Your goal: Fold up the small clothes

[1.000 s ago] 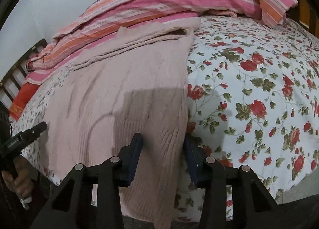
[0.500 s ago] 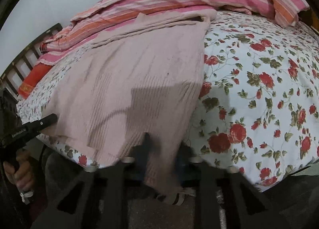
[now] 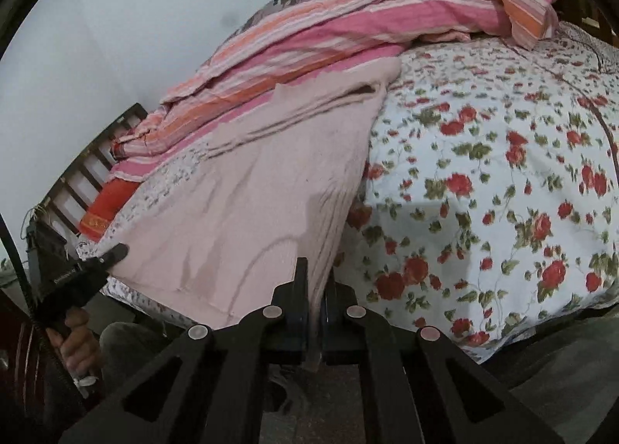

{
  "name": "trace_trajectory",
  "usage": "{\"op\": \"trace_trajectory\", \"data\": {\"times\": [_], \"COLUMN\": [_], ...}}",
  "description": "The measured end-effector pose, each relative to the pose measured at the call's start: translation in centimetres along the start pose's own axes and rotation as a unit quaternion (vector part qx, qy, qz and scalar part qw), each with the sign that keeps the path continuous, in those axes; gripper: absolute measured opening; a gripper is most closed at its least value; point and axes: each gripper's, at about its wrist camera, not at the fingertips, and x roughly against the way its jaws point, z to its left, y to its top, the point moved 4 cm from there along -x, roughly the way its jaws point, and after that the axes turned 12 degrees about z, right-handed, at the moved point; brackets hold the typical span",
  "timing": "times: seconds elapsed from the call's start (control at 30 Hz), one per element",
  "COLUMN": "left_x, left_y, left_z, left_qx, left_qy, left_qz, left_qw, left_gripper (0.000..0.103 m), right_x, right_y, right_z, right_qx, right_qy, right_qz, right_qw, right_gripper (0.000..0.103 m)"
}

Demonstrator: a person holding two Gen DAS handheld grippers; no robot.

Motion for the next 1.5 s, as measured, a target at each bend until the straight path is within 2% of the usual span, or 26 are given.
{"op": "trace_trajectory", "data": {"times": [0.17,0.37,0.57,0.73,0.9,1.1,1.23,1.3,1.33,1.37,1.4,1.43,1.47,1.5], "left_x": [0.6,0.1,-2.9,-6.8,-11.1,-15.5,-17.9,-18.1,-18.0,-17.8,-17.5,-17.1,-16.8,-16.9], "left_y": [3.0,9.1,15.8,20.6,24.7,27.5,27.7,27.1,27.1,27.0,26.9,26.8,26.7,26.6], "left_z": [-1.3,-1.9,-2.2,-1.8,0.3,3.2,4.1,4.2,4.2,4.2,4.0,3.8,3.6,3.4], "left_qx": [-0.007,0.016,0.012,0.002,0.014,0.042,0.037,0.03,0.029,0.027,0.021,0.012,0.004,0.001], "left_qy": [-0.021,-0.02,0.029,0.054,0.062,0.05,0.049,0.05,0.051,0.05,0.046,0.042,0.044,0.049], "left_qz": [-0.016,-0.055,-0.075,-0.076,-0.068,-0.049,-0.032,-0.03,-0.032,-0.037,-0.045,-0.058,-0.066,-0.063], "left_qw": [0.9996,0.9982,0.9967,0.9956,0.9957,0.9966,0.9976,0.9978,0.9978,0.9977,0.9977,0.9974,0.9969,0.9968], "left_gripper": [0.009,0.009,0.009,0.009,0.009,0.009,0.011,0.019,0.037,0.063,0.074,0.078,0.078,0.078], "right_x": [1.2,1.9,0.2,-3.3,-7.4,-12.5,-14.6,-15.6,-15.9,-15.9,-15.8,-15.5,-15.3,-14.9], "right_y": [3.3,10.3,17.9,23.3,27.2,30.7,30.9,30.4,30.0,29.8,29.6,29.4,29.3,29.1], "right_z": [1.1,1.1,0.1,-0.9,-2.7,-4.6,-5.7,-6.1,-6.4,-6.6,-6.6,-6.5,-6.3,-6.0], "right_qx": [-0.005,-0.024,-0.051,-0.058,-0.071,-0.063,-0.059,-0.046,-0.05,-0.054,-0.055,-0.05,-0.045,-0.039], "right_qy": [0.036,0.075,0.104,0.096,0.093,0.06,0.037,0.018,0.017,0.02,0.025,0.031,0.032,0.029], "right_qz": [-0.026,-0.078,-0.096,-0.091,-0.078,-0.051,-0.04,-0.029,-0.021,-0.02,-0.022,-0.025,-0.028,-0.035], "right_qw": [0.999,0.994,0.989,0.99,0.99,0.995,0.997,0.998,0.998,0.998,0.998,0.998,0.998,0.998], "right_gripper": [0.004,0.004,0.004,0.004,0.004,0.004,0.004,0.01,0.014,0.019,0.024,0.034,0.04,0.04]}}
